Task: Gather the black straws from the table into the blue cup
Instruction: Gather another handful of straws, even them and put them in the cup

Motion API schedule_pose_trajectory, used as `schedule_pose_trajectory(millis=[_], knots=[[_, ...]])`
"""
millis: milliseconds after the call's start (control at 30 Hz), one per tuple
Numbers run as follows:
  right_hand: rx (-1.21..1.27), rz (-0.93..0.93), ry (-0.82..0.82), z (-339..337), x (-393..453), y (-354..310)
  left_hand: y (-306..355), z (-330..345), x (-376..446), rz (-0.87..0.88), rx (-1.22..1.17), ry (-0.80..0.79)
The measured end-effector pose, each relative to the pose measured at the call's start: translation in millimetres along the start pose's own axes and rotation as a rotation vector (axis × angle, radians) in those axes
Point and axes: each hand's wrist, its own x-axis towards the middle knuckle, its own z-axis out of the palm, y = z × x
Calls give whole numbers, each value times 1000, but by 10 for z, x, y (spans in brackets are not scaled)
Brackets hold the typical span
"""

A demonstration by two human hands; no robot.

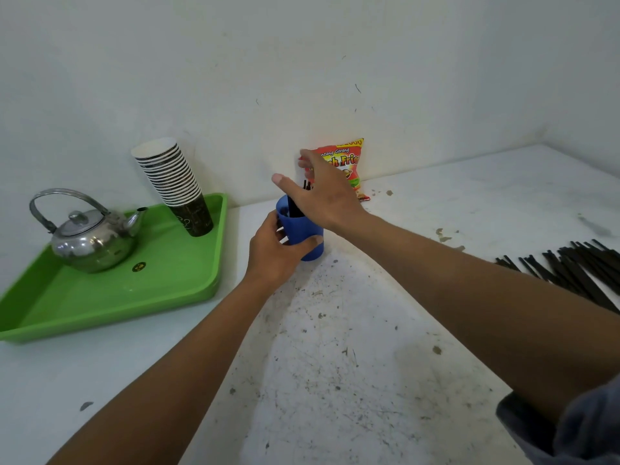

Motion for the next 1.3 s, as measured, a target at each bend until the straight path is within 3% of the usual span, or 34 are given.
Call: schedule_pose_trajectory(millis=[67,133,233,367,500,600,700,833,1067,1300], knots=[[-33,-154,8,-38,-56,3,5,-4,-4,7,-4,0],[-127,-270,-83,-76,-116,19,10,-5,-7,10,-8,-1],[-327,-370,-238,-100,-190,90,11,1,-16,21,0,-6],[-450,-428,-284,-151,-188,113,22,15,-29,25,2,1],[-440,-381,-358,-202,-190,58,46,-2,-40,19,5,-15],[-285,-376,-227,-322,-297,61,73,-36,-103,48,43,-41],[-201,-327,-97,-541,-453,158,142,-59,-213,177,278,48],[-316,-199,-53,-860,-751,403,342,30,-424,363,439,123],[-469,36,17,-1433,-1371,764,625,596,-772,604,584,-74],[-576,212,101,-1904,-1924,988,652,1268,-1034,551,610,-374]])
